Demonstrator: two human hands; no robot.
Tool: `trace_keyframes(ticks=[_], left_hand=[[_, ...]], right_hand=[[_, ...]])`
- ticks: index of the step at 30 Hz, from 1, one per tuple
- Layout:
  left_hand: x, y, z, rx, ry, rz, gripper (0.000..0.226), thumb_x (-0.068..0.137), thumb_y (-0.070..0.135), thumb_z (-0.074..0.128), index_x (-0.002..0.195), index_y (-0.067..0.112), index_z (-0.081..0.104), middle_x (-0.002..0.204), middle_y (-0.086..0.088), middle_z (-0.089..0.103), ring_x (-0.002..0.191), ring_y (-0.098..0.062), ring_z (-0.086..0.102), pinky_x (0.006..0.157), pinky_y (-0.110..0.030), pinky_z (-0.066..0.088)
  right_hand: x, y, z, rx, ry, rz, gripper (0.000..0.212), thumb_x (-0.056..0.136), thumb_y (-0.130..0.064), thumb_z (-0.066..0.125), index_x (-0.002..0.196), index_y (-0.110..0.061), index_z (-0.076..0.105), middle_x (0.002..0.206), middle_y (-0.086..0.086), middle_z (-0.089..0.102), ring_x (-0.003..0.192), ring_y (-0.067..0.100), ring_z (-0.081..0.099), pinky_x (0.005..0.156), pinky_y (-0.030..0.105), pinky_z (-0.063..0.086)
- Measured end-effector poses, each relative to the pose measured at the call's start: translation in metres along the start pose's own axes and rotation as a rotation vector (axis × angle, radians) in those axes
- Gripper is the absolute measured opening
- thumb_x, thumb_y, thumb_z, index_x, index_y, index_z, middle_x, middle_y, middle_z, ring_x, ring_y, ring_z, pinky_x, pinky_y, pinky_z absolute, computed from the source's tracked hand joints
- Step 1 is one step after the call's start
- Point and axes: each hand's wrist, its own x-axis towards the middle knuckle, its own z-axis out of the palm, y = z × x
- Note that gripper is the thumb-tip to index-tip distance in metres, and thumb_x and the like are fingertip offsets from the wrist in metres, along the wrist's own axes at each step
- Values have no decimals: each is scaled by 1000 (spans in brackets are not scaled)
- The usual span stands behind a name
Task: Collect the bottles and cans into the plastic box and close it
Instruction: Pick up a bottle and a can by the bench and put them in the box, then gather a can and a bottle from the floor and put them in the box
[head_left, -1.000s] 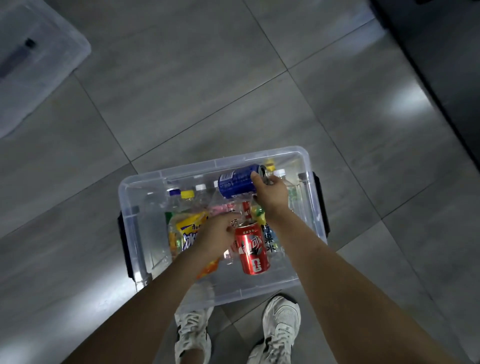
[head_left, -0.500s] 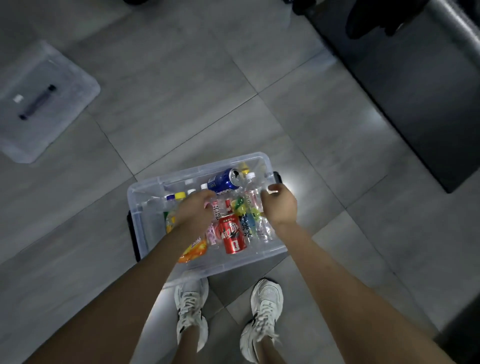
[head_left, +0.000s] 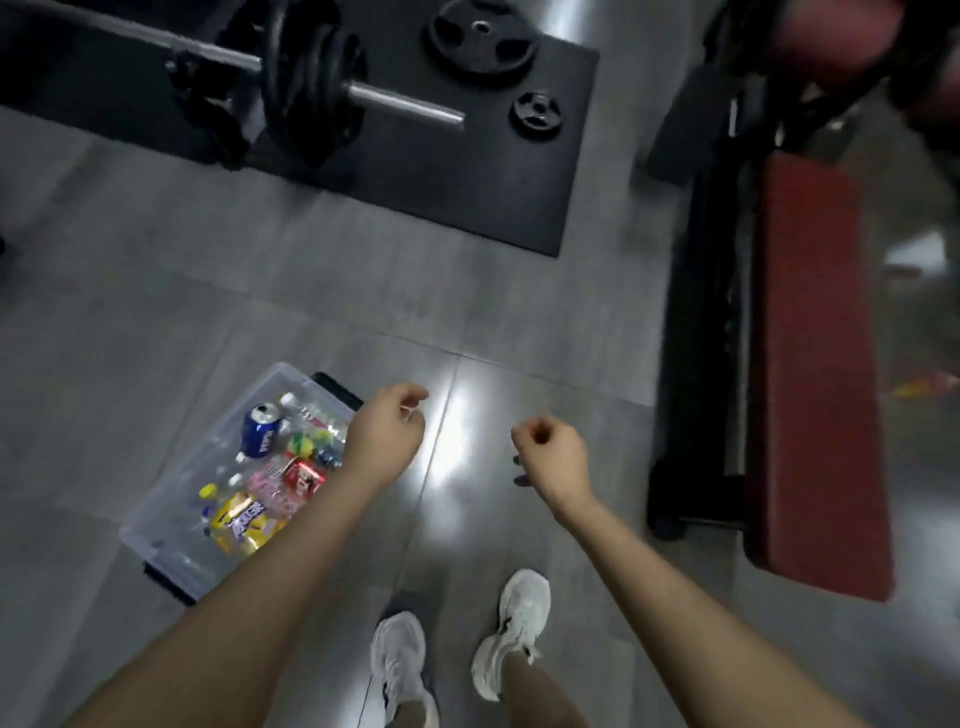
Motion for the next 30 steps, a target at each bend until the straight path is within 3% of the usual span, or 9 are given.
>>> trace_keyframes(ticks=[3,7,10,13,17,21,26,30], left_hand=[[-44,73,46,23,-97,116,26,85,4,52,104,14,66,102,-7,68,88,-22,61,82,-25,44],[-110,170,122,8,-252,248,24,85,9,53,84,33,59,71,5,60,67,-22,55,77,-40,52],[-171,245,194,22,-353,357,20,83,7,55,90,25,60,76,-1,59,77,-28,59,84,-49,54],[-238,315,270,19,-420,447,14,81,14,58,88,25,61,81,-9,62,80,-34,63,85,-48,54],[-312,389,361,-10,-488,539,8,76,25,61,79,33,59,78,-10,63,70,-25,61,79,-45,54],[-358,452,439,29,-525,638,7,82,23,61,82,30,60,77,-10,65,70,-23,62,69,-39,54],[-370,525,532,48,-525,676,10,89,17,56,97,16,61,80,-12,66,67,-19,61,59,-30,49],[-354,576,609,70,-537,677,13,89,20,56,99,16,62,87,-17,69,70,-18,62,63,-34,53]], right_hand=[[-38,30,-92,86,97,23,16,88,-15,53,73,-11,57,71,7,59,60,21,59,48,31,54],[-91,82,-223,132,199,25,18,91,-21,56,77,-10,60,65,4,61,50,13,54,40,21,43],[-126,141,-328,103,315,-9,24,88,-24,61,65,-20,59,62,13,65,51,15,54,52,32,50],[-158,208,-435,106,404,3,27,87,-23,63,61,-22,56,64,21,63,57,20,52,63,43,50],[-190,286,-558,89,519,36,29,89,-25,61,60,-23,56,55,6,60,42,4,51,56,27,39],[-198,349,-645,97,603,118,22,88,-27,60,69,-15,62,65,12,68,60,20,57,56,26,38],[-163,407,-731,42,599,173,20,87,-30,59,67,-25,59,79,14,73,83,30,66,69,31,47],[-113,440,-797,50,580,198,19,89,-25,60,79,-12,69,87,18,73,81,27,64,61,25,35]])
